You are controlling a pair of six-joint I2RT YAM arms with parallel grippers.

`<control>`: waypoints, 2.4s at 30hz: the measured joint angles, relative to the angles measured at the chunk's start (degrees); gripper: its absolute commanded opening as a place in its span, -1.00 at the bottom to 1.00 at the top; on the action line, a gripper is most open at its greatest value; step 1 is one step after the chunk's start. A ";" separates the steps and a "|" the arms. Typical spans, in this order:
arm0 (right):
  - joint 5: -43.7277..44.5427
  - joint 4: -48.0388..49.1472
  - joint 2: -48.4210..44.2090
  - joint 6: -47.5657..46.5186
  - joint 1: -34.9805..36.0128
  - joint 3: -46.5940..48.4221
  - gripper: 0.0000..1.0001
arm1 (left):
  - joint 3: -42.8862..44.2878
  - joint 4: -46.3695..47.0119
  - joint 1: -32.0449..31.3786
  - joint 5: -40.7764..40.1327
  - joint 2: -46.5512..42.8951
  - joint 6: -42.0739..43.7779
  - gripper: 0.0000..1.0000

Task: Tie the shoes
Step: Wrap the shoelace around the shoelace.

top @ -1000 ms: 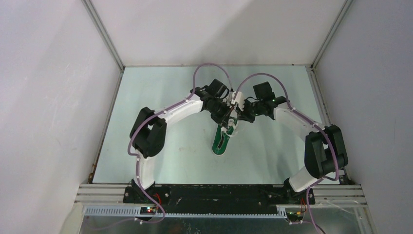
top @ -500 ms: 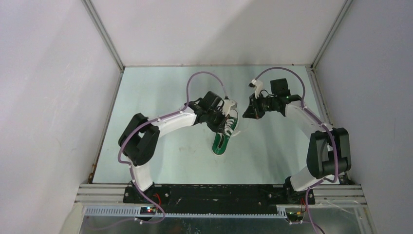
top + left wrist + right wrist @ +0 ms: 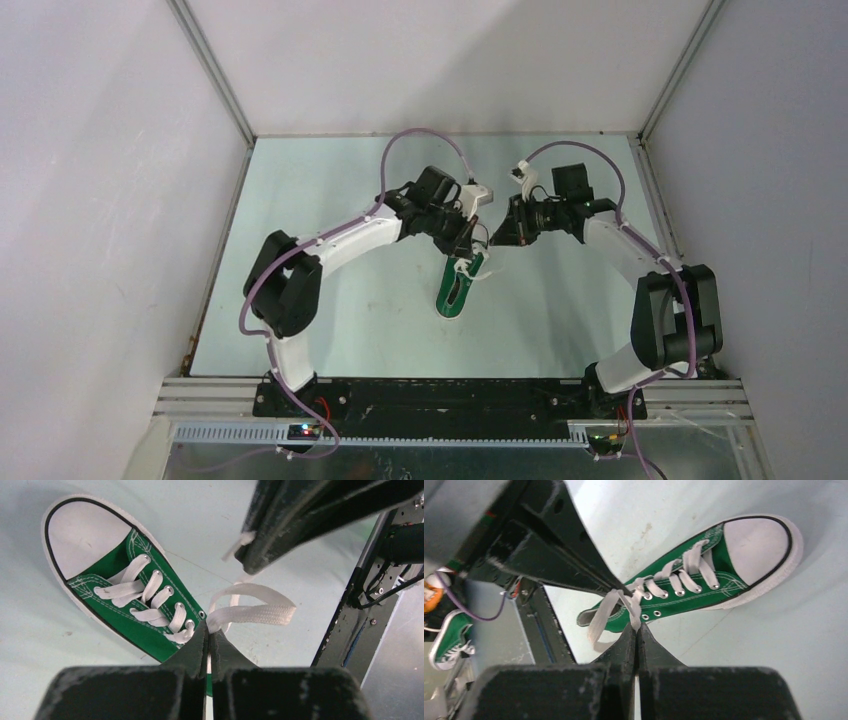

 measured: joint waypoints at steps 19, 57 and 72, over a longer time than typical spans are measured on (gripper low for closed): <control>3.10 -0.74 1.46 4.15 2.23 0.35 -1.00 | 5.55 -6.75 0.61 2.49 3.54 3.13 -1.00; 3.23 -13.03 3.67 -13.22 -4.31 7.50 0.24 | 4.28 -0.79 6.49 17.49 7.28 0.57 -0.69; -3.41 -8.85 12.59 -6.84 -1.97 9.60 0.12 | 0.63 5.77 7.37 22.51 7.87 -6.21 -0.67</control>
